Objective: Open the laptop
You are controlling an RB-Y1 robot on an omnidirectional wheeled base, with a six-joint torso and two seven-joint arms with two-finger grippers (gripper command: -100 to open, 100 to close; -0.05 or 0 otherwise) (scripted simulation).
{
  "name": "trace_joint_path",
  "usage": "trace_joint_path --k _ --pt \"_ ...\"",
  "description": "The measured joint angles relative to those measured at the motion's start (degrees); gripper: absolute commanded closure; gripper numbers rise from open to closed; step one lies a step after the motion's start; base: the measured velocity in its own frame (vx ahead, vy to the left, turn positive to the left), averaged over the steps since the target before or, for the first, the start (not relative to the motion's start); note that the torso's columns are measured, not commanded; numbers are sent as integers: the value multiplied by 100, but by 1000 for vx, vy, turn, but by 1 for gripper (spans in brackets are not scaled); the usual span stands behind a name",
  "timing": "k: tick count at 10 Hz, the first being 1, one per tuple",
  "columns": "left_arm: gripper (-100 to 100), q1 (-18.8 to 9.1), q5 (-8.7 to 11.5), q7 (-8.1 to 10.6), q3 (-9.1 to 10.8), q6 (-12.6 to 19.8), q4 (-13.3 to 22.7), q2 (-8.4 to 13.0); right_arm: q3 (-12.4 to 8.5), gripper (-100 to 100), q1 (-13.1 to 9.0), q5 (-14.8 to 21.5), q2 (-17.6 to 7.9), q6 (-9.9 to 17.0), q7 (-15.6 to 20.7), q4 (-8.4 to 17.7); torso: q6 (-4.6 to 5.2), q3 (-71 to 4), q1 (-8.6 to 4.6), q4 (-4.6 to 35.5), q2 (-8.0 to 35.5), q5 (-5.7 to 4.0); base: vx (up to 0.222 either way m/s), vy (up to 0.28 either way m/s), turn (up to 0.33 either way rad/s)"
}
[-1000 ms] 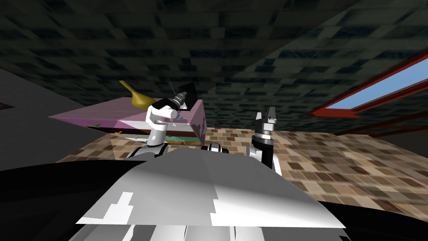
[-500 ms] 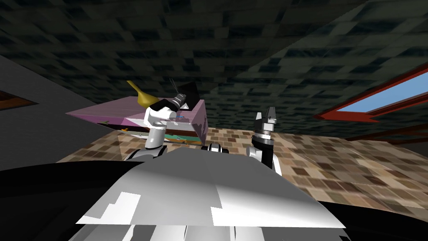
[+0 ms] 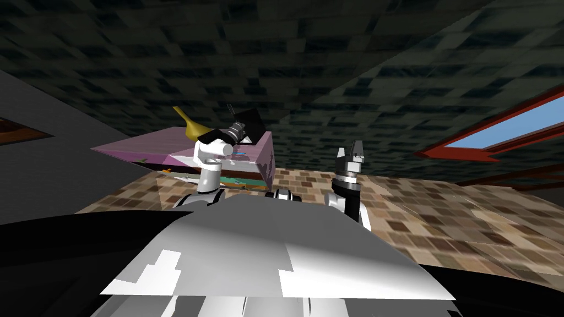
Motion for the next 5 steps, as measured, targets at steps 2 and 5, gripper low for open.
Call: trace_joint_path --k 2,5 --pt "100 -95 118 211 69 -1 126 -128 0 0 0 0 0 0 0 0 -4 1 -2 2 3 -4 3 48 -4" --pt "100 -209 237 445 142 14 265 -255 0 0 0 0 0 0 0 0 -10 15 -8 11 24 -6 -5 34 6"
